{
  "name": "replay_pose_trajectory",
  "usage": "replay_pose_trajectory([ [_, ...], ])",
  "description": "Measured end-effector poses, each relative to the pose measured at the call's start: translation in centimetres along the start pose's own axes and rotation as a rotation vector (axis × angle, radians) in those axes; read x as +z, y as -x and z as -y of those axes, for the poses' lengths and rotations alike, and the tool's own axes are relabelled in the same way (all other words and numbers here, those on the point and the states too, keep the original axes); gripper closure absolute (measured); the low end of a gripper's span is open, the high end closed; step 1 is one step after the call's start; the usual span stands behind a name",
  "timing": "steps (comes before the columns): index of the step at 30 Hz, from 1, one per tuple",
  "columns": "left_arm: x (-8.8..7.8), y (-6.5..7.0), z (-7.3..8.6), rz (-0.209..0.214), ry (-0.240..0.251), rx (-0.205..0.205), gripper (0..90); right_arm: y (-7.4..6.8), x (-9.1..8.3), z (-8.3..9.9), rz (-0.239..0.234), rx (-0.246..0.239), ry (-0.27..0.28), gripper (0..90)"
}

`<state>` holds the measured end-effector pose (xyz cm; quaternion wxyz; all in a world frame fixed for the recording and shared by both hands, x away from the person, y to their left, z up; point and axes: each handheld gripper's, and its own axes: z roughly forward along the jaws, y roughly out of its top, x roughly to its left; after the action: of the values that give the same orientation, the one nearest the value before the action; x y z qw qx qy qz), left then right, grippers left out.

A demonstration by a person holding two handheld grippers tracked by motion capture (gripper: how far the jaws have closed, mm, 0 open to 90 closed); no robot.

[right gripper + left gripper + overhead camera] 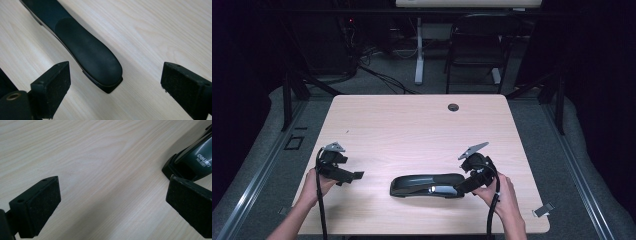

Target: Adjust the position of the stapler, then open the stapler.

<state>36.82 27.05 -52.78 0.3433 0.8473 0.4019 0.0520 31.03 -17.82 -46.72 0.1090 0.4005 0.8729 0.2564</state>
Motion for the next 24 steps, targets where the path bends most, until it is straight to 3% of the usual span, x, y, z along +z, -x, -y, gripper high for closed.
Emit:
replay_pose_trajectory([
  [3,-0.1,0.4,-0.4,0.005,0.012,0.003,0.0,-0.7,-0.8,1.1,0.019,0.056,0.073,7.0],
  [6,-0.1,0.8,-0.9,0.014,0.036,-0.005,0.0,-1.6,-0.8,2.6,0.027,0.077,0.117,6.8],
  [9,-0.1,1.3,-1.6,0.016,0.061,-0.024,0.0,-2.4,0.0,3.7,0.025,0.083,0.136,6.2],
  [11,0.0,1.7,-2.1,0.004,0.066,-0.015,0.0,-2.6,0.4,4.1,0.019,0.073,0.148,6.3],
  [21,1.1,3.6,-3.4,-0.028,0.056,-0.028,0.0,-2.1,2.5,5.8,0.023,0.094,0.18,5.3],
  [24,1.1,4.5,-4.0,-0.033,0.085,-0.031,0.0,-1.9,3.0,6.2,0.026,0.11,0.193,5.4],
])
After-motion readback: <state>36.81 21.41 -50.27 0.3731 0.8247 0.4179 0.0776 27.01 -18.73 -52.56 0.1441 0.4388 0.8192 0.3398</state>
